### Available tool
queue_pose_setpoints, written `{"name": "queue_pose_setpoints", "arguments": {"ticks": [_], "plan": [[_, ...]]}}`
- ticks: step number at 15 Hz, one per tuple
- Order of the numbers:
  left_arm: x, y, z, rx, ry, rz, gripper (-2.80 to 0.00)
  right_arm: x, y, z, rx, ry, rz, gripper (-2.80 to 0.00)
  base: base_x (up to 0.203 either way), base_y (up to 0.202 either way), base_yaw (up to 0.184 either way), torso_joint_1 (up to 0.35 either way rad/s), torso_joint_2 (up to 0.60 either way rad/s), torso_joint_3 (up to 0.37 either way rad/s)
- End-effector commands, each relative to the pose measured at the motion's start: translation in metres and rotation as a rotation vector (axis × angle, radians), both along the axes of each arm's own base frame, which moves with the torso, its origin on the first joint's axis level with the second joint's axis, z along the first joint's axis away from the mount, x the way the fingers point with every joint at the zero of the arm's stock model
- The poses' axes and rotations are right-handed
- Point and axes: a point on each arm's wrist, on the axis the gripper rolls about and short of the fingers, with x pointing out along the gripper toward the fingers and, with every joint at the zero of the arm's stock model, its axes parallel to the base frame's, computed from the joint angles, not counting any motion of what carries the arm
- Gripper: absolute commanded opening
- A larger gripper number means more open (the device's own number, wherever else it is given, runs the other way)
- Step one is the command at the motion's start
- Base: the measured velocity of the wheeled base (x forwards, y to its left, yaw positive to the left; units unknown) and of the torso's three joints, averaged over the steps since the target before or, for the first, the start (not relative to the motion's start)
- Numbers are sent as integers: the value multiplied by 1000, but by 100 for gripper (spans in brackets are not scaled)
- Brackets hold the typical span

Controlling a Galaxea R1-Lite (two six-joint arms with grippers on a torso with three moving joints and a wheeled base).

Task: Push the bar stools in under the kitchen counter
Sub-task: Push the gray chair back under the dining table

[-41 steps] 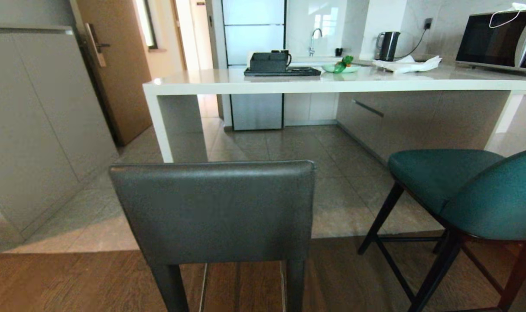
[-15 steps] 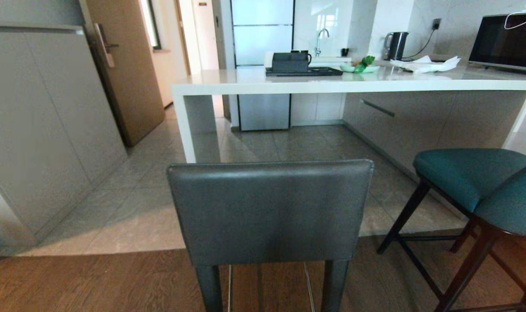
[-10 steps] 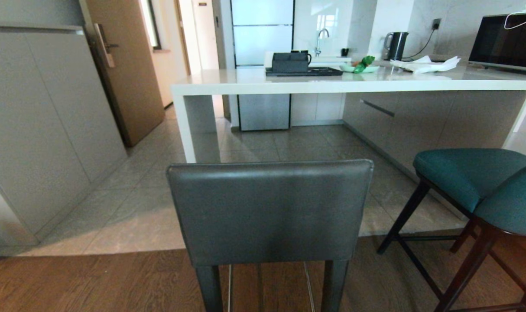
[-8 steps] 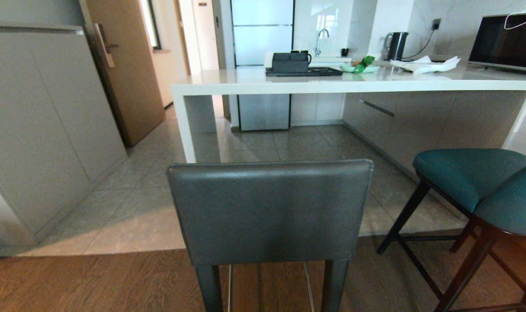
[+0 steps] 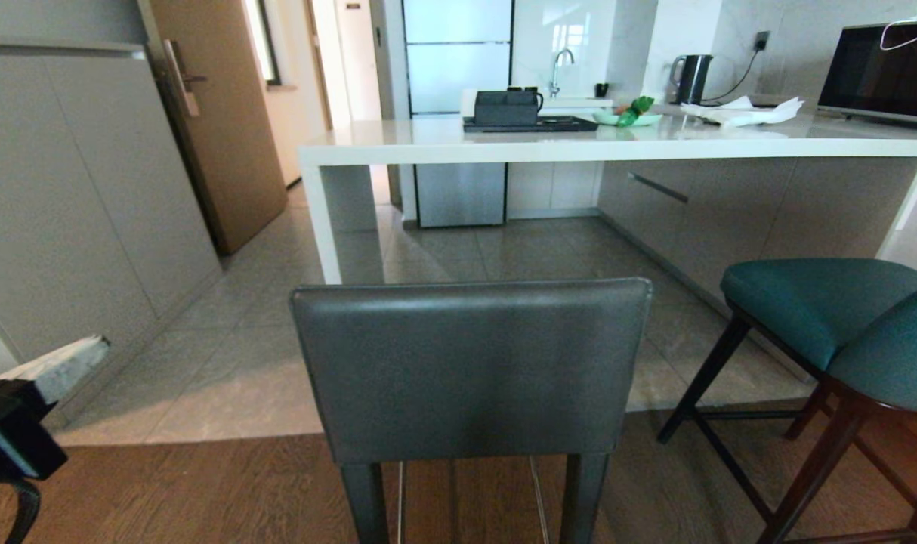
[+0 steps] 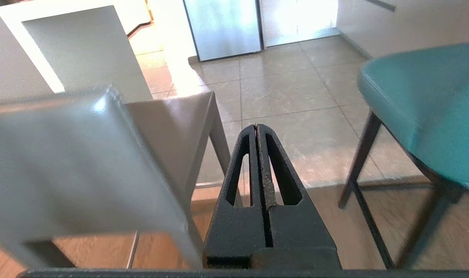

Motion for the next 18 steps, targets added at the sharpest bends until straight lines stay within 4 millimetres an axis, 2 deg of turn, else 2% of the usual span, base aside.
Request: {"name": "queue_pose_setpoints", "arguments": {"ticks": [1,5,7,9,14,18], "plan": [[48,-7,-31,5,141,-28,-280,52,4,-15,-1,93,37,-280,0,0,0,0,0,0],[93,-13,-69,-16,157,-34,-280,91,11,-26,1,63,96,-280,0,0,0,0,0,0],[109,-15,-81,-27,99,-34,-280,97,20,-33,1,61,140,-280,0,0,0,0,0,0],[115,-18,-88,-32,74,-42,-280,103,27,-45,0,107,167,-280,0,0,0,0,0,0],[132,-25,-103,-35,105,-60,-280,144,37,-69,-55,44,182,-280,0,0,0,0,0,0],[138,-26,-109,-37,123,-64,-280,158,40,-68,-68,-31,177,-280,0,0,0,0,0,0]]}}
